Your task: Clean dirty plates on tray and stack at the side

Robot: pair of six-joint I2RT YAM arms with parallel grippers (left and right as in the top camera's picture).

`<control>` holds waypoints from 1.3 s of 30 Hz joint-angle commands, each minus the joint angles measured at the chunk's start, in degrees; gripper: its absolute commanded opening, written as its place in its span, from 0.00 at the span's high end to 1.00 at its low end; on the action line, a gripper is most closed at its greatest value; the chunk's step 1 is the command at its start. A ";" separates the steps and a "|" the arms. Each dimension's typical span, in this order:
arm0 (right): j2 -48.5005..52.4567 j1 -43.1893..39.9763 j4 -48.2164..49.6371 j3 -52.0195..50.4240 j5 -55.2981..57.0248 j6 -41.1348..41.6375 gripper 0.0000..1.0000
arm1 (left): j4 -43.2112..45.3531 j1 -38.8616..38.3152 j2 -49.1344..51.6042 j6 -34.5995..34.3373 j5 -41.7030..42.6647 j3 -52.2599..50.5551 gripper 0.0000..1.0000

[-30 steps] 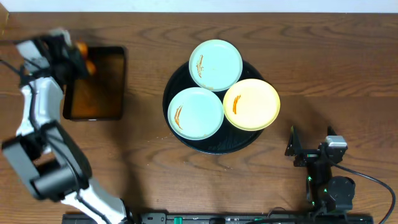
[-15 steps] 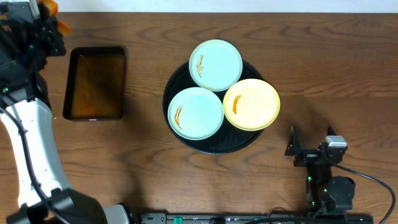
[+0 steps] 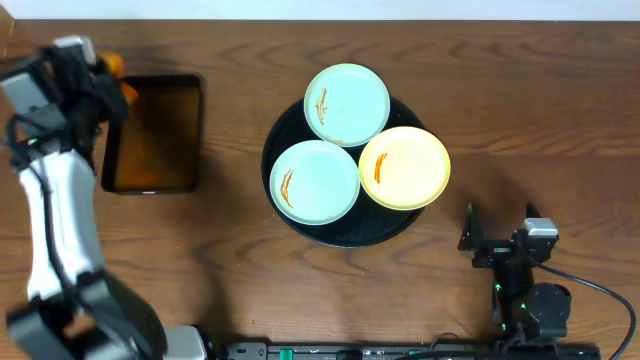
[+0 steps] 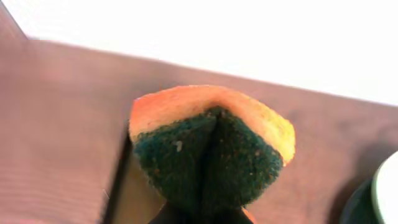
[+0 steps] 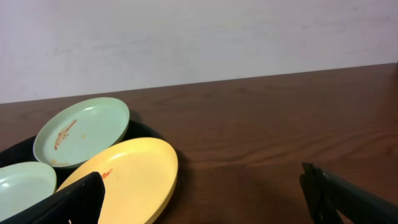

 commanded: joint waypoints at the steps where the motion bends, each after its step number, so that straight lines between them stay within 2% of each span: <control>1: -0.15 -1.20 -0.22 -0.09 0.57 -0.61 0.01 | -2.60 0.13 -2.32 0.81 -2.60 1.44 0.93; 4: -0.15 -1.20 -0.22 -0.09 0.57 -0.61 0.01 | -6.03 0.09 2.49 0.79 -7.48 -0.55 0.93; 6: -0.15 -1.20 -0.22 -0.09 0.57 -0.61 0.01 | -10.23 0.22 7.82 0.76 -7.43 -1.01 0.93; 8: -0.15 -1.20 -0.22 -0.09 0.57 -0.61 0.01 | -10.62 0.26 8.52 0.76 -7.41 -0.94 0.93; 11: -0.15 -1.20 -0.22 -0.09 0.57 -0.61 0.01 | -8.61 0.26 3.82 0.52 -4.63 2.14 0.93; 15: -0.15 -1.20 -0.22 -0.09 0.57 -0.61 0.01 | -1.25 0.26 -6.62 -5.57 0.15 5.31 0.93; 18: -0.15 -1.20 -0.22 -0.09 0.57 -0.61 0.01 | 2.69 0.09 -13.25 -6.12 0.15 5.31 0.93; 21: -0.15 -1.20 0.72 -0.09 3.91 -2.84 0.01 | 0.90 0.09 -14.62 -6.14 0.15 5.29 0.93; 23: -0.15 -1.20 1.75 -0.09 6.95 -2.86 0.01 | -4.42 0.09 -14.34 -8.35 0.20 5.27 0.93; 27: -0.15 -1.20 6.73 -0.09 0.22 4.22 0.01 | -14.05 0.09 -13.79 -14.80 0.15 5.22 0.92; 30: -0.15 -1.20 13.86 -0.09 -7.30 8.81 0.01 | -13.90 0.09 -13.40 -14.75 0.13 5.22 0.93; 32: -0.02 -1.20 21.79 -0.07 -15.91 8.90 0.01 | -13.70 0.09 -13.33 -14.75 0.13 5.22 0.93; 34: 0.74 -1.20 27.02 0.81 -19.12 8.90 0.01 | -13.70 0.09 -13.27 -14.73 0.15 5.22 0.93; 36: 4.17 -1.20 25.09 6.58 -24.41 8.17 0.01 | -13.40 0.09 -13.09 -14.73 0.15 5.22 0.93; 39: 15.69 -1.20 13.62 20.96 -33.18 1.49 0.01 | -13.33 0.09 -12.96 -14.75 0.15 5.22 0.93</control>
